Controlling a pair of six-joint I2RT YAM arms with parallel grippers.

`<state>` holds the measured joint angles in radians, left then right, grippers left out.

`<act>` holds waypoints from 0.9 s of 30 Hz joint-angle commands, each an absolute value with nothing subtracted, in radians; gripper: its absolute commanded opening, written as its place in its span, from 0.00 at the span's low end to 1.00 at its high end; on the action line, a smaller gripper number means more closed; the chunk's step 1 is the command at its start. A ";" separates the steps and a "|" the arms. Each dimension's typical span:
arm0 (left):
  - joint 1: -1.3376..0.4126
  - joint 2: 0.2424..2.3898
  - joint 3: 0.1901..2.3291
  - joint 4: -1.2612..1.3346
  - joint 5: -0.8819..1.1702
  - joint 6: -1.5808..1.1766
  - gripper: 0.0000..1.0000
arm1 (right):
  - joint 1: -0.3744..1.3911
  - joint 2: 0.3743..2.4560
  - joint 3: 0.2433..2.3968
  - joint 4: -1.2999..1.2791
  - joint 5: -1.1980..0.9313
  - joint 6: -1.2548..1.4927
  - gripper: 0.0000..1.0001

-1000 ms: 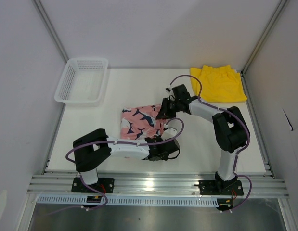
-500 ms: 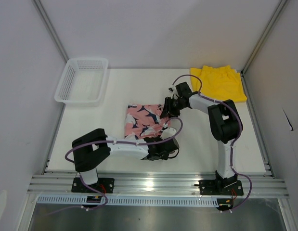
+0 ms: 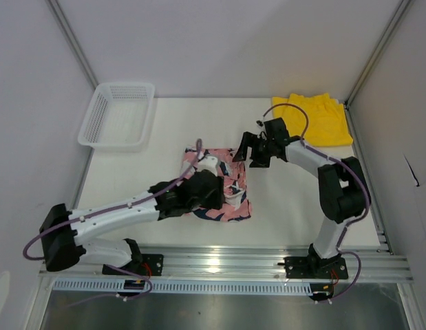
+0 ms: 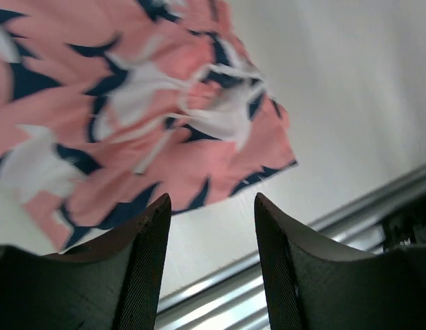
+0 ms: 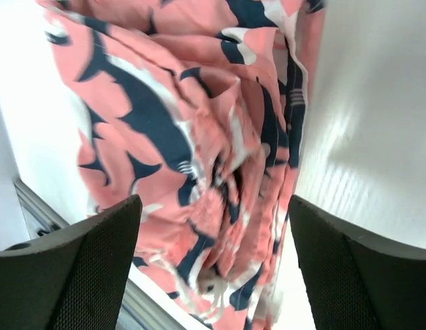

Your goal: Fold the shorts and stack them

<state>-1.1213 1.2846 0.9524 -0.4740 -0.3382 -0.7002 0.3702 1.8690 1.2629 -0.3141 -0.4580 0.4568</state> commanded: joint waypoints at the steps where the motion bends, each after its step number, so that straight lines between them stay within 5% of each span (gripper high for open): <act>1: -0.985 1.154 0.873 -0.557 -0.267 -0.712 0.55 | 0.367 1.683 1.124 -0.180 -0.368 0.593 0.89; 4: -0.842 1.080 0.789 -0.555 -0.229 -0.704 0.55 | 0.406 1.534 0.963 -0.082 -0.306 0.744 0.78; 11: -0.686 1.057 0.713 -0.522 -0.196 -0.695 0.56 | 0.678 1.353 0.812 0.006 -0.058 0.963 0.73; 20: -0.675 1.143 0.675 -0.351 -0.118 -0.680 0.53 | 0.710 1.515 0.882 0.093 -0.043 0.965 0.27; 27: -0.676 1.201 0.650 -0.325 -0.077 -0.672 0.50 | 0.657 1.657 0.836 0.152 -0.169 0.963 0.07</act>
<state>-0.6819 1.1877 0.6712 -0.3740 -0.1150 -0.6880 0.6682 1.6215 0.8478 0.0963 -0.1215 0.9657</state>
